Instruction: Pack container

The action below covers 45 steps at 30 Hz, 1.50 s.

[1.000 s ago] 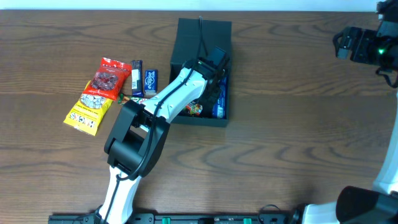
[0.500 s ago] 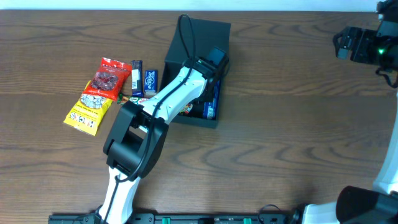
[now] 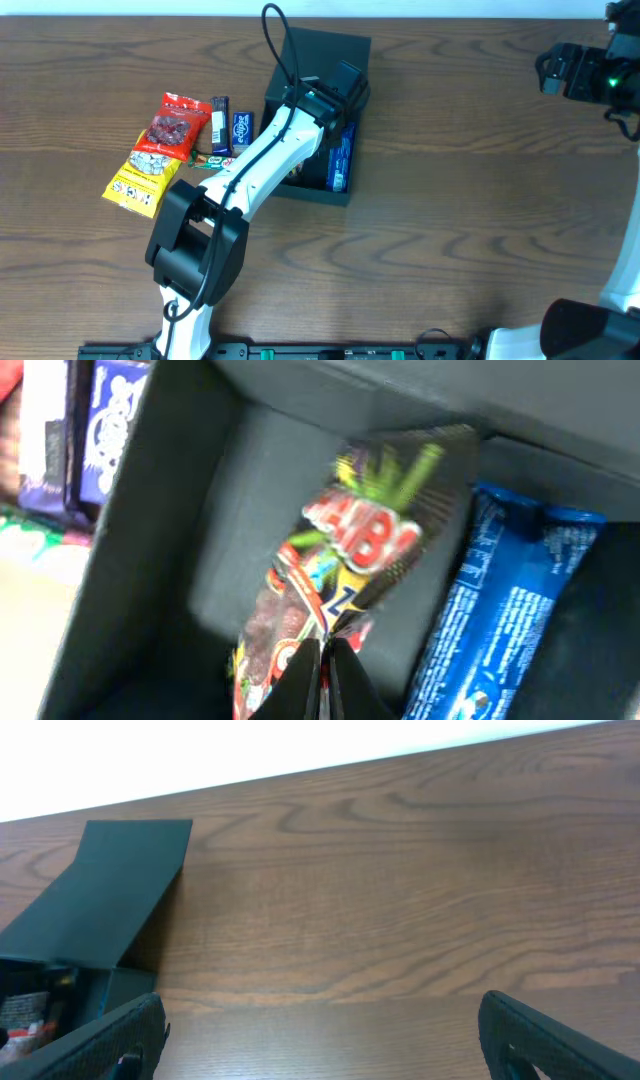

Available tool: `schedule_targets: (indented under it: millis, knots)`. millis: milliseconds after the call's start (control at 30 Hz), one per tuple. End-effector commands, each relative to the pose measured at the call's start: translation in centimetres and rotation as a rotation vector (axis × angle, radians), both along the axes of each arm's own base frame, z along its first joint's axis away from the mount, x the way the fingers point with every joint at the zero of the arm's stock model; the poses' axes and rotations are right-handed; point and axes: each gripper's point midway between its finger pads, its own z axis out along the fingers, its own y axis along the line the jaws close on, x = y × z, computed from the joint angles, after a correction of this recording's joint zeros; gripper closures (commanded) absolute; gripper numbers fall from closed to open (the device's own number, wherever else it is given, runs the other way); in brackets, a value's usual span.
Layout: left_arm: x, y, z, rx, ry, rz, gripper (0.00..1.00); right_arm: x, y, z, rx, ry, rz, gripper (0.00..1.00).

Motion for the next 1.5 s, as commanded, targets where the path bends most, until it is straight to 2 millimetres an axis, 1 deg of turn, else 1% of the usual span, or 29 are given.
schedule_targets:
  millis: [0,133,300,467,600,800,1000,1200,1467]
  knots:
    - [0.8,0.8,1.0,0.012,-0.049,0.069,0.94,0.0,-0.2,-0.5,0.009,0.012,-0.001,0.01]
    - [1.0,2.1,1.5,0.088,-0.077,0.080,0.94,0.0,-0.2,-0.5,0.009,0.012,-0.001,0.01]
    - [1.6,3.1,2.0,0.181,-0.100,0.014,0.94,0.0,-0.2,-0.5,0.009,0.012,-0.001,0.01]
    - [2.3,3.0,2.4,0.234,-0.112,-0.089,0.94,0.0,-0.2,-0.5,0.008,0.012,-0.001,0.01]
    - [2.4,2.9,2.5,0.253,-0.106,-0.136,0.94,0.0,-0.1,-0.5,0.009,0.014,-0.001,0.01]
    - [3.1,3.3,3.0,0.338,-0.114,-0.231,0.94,0.0,-0.2,-0.5,0.009,0.015,-0.001,0.01]
    - [3.4,3.1,3.1,0.392,-0.097,-0.347,0.94,0.0,-0.2,-0.5,0.009,0.015,-0.001,0.01]
    - [3.3,3.2,3.1,0.423,-0.079,-0.407,0.94,0.0,-0.2,-0.5,0.009,0.015,-0.001,0.01]
    - [3.3,3.4,3.0,0.416,-0.066,-0.416,0.94,0.0,-0.2,-0.5,0.009,0.015,-0.001,0.01]
